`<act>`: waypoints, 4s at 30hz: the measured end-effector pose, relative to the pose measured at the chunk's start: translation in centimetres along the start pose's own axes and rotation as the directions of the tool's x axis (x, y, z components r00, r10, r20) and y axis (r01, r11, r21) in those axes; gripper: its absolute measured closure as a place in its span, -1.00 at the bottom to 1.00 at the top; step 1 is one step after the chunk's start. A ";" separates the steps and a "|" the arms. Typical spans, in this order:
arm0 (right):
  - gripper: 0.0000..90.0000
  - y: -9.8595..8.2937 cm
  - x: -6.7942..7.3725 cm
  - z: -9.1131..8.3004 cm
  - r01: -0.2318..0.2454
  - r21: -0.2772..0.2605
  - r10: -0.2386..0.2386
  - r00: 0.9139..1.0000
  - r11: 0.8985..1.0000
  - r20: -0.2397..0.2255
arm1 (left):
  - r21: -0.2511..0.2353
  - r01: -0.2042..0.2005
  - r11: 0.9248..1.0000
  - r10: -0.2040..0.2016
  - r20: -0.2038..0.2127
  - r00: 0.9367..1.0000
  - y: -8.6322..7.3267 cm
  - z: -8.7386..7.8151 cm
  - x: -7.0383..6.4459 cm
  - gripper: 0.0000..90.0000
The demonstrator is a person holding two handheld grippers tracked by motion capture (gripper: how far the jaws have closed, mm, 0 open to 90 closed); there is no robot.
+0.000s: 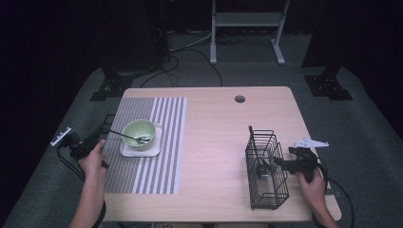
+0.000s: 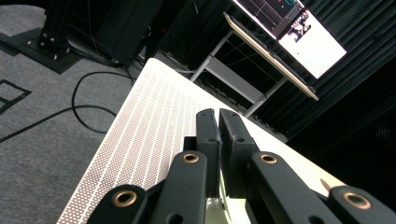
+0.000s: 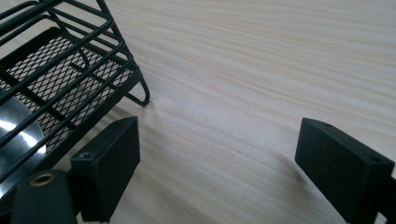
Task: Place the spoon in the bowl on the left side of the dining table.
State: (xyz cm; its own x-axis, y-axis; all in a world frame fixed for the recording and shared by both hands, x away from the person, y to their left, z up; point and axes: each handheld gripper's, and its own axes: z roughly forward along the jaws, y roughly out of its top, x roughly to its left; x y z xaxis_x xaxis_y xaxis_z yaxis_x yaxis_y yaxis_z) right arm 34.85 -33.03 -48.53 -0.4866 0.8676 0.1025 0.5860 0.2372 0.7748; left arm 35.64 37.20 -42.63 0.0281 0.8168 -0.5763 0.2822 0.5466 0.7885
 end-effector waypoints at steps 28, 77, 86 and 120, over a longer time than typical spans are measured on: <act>-0.71 -0.1 0.0 -0.1 -0.006 0.000 0.006 1.000 1.000 -0.002 | 0.084 -0.076 0.994 0.075 0.006 0.997 -2.9 -1.1 0.6 0.20; -0.71 -0.1 0.1 -0.1 0.000 -0.006 0.000 1.000 1.000 -0.002 | 0.246 -0.240 0.939 0.209 0.147 0.967 -6.5 -1.8 -3.8 -0.57; -0.71 -0.1 0.1 -0.1 -0.001 -0.007 0.001 1.000 1.000 -0.002 | 0.277 -0.242 0.930 0.196 0.185 0.963 -7.1 -1.8 -4.5 -0.62; -0.71 -0.1 0.1 -0.2 0.002 -0.012 -0.002 1.000 1.000 -0.005 | 0.351 -0.362 0.864 0.263 0.300 0.917 -10.9 -1.8 -8.1 -0.76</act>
State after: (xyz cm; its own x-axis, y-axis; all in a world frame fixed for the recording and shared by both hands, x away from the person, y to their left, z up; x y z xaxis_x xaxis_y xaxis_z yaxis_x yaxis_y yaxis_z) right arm 34.65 -33.06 -48.50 -0.4909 0.8650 0.1036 0.5774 0.2340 0.7822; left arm 30.62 24.94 -46.16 0.3872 0.8375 -0.3855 0.5698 0.1113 0.8142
